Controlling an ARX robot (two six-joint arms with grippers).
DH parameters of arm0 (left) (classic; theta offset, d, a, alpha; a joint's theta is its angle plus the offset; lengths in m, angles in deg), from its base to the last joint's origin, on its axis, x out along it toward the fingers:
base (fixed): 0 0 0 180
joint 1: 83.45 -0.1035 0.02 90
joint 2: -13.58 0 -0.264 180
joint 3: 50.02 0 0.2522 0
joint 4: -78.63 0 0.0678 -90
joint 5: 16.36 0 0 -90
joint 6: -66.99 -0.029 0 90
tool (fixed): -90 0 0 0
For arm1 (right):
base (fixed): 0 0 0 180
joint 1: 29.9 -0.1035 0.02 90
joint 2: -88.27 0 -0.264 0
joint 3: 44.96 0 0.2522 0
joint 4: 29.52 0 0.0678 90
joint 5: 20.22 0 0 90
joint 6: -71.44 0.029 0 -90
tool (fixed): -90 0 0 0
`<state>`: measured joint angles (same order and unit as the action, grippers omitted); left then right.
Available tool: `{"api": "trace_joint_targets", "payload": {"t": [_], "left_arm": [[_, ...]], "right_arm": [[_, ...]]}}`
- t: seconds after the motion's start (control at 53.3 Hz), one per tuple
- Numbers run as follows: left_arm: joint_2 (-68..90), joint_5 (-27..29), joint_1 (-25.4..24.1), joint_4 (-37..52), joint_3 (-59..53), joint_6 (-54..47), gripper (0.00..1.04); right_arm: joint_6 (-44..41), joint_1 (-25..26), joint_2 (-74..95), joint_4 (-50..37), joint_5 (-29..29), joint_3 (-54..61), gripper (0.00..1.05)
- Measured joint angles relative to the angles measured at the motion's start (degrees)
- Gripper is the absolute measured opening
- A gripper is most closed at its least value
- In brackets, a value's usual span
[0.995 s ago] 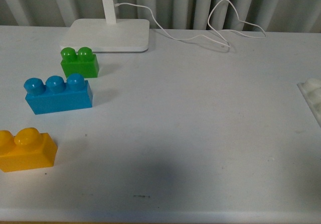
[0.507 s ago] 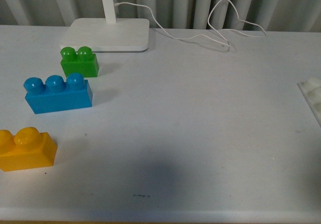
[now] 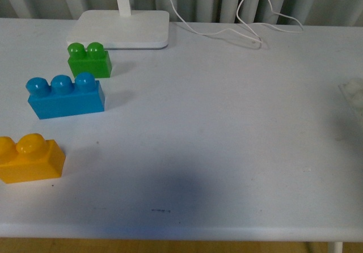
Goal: Insert yellow block into base center
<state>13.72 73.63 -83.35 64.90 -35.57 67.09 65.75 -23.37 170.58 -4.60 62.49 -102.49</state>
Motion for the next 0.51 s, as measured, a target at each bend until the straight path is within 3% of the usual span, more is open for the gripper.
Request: {"api": "trace_joint_targets", "payload": {"t": [0.263, 0.507], "left_arm": [[0.0, 0.02, 0.0, 0.0, 0.0, 0.0, 0.98], [0.0, 0.02, 0.0, 0.0, 0.0, 0.0, 0.98]], "right_arm": [[-3.48, 3.91, 17.33, 6.27, -2.23, -15.3, 0.95], [0.09, 5.7, 23.02, 8.74, -1.16, -19.45, 0.95]]}}
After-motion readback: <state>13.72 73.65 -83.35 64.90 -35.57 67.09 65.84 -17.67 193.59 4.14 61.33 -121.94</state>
